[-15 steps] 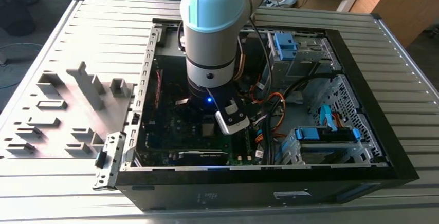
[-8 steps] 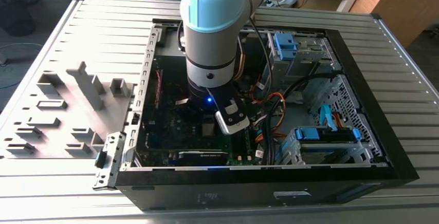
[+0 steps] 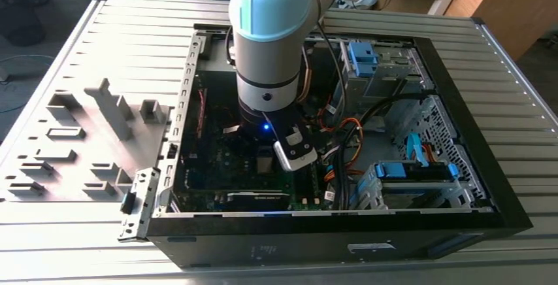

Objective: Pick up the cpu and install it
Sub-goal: 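Pick up the cpu and move it towards the insertion slot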

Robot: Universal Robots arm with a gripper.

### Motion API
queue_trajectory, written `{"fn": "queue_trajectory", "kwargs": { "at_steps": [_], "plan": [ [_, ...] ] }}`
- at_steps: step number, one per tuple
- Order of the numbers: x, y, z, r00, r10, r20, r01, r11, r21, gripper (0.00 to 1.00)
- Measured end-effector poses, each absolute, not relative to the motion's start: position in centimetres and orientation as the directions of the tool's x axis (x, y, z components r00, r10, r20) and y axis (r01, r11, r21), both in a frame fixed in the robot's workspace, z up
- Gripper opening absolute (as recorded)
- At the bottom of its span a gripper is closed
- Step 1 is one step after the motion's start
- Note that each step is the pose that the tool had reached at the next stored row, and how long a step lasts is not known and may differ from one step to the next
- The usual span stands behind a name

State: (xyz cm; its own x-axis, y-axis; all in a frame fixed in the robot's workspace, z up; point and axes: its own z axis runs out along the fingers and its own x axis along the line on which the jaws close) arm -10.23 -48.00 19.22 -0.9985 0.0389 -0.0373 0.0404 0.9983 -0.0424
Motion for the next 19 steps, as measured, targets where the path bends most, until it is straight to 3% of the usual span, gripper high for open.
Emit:
{"fn": "queue_trajectory", "kwargs": {
  "at_steps": [19],
  "plan": [
    [-10.27,-48.01,19.82,-0.998,0.041,-0.037,0.043,0.998,-0.046,0.37]
  ]
}}
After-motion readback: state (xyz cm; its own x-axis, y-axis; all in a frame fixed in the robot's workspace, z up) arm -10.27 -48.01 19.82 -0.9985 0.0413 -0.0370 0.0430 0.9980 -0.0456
